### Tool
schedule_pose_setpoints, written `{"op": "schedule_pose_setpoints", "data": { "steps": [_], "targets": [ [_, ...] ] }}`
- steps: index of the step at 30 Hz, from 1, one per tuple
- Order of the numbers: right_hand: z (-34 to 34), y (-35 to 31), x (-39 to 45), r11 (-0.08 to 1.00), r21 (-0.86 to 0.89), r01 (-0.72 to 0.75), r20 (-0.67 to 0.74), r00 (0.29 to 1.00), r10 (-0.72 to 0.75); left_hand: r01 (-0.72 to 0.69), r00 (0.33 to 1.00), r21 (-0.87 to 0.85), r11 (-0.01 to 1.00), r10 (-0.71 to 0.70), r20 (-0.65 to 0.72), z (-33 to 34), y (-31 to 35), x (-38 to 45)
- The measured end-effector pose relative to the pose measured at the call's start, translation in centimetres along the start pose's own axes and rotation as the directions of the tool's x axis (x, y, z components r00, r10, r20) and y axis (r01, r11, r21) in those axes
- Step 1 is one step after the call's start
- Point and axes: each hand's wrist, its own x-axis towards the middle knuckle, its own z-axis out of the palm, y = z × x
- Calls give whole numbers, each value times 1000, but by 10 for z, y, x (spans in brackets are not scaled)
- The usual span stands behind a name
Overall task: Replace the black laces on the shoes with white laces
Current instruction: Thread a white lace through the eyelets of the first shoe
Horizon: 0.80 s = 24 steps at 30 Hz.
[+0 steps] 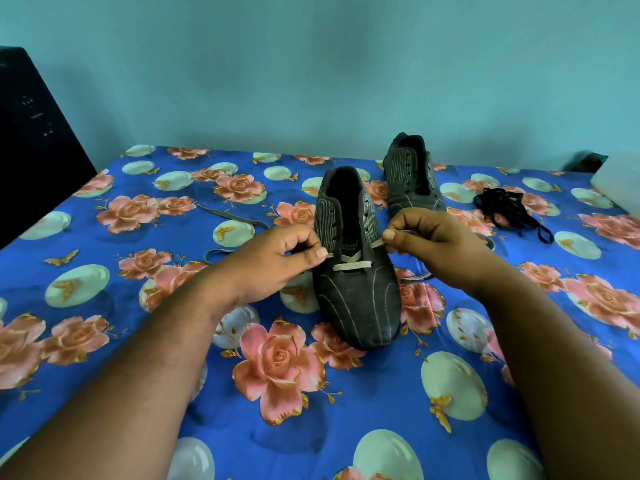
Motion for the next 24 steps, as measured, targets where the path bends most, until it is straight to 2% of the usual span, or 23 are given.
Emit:
{"op": "schedule_pose_setpoints", "data": {
  "steps": [4, 9, 15, 24],
  "targets": [
    [-3, 3, -1, 996, 67, -53, 19, 998, 52, 34, 999, -146, 989, -28, 38, -1, -3, 0],
    [-1, 1, 0, 996, 62, -60, 4, 998, 60, 71, 997, -226, 972, -75, -8, 0, -4, 1],
    [-7, -5, -3, 987, 76, -144, -20, 989, 146, 64, 998, -127, 990, -66, -15, -7, -4, -1],
    [-16, -5, -5, 997, -37, -69, -85, 994, 65, 103, 988, -145, 984, -118, -100, -13, -5, -3]
  ]
}}
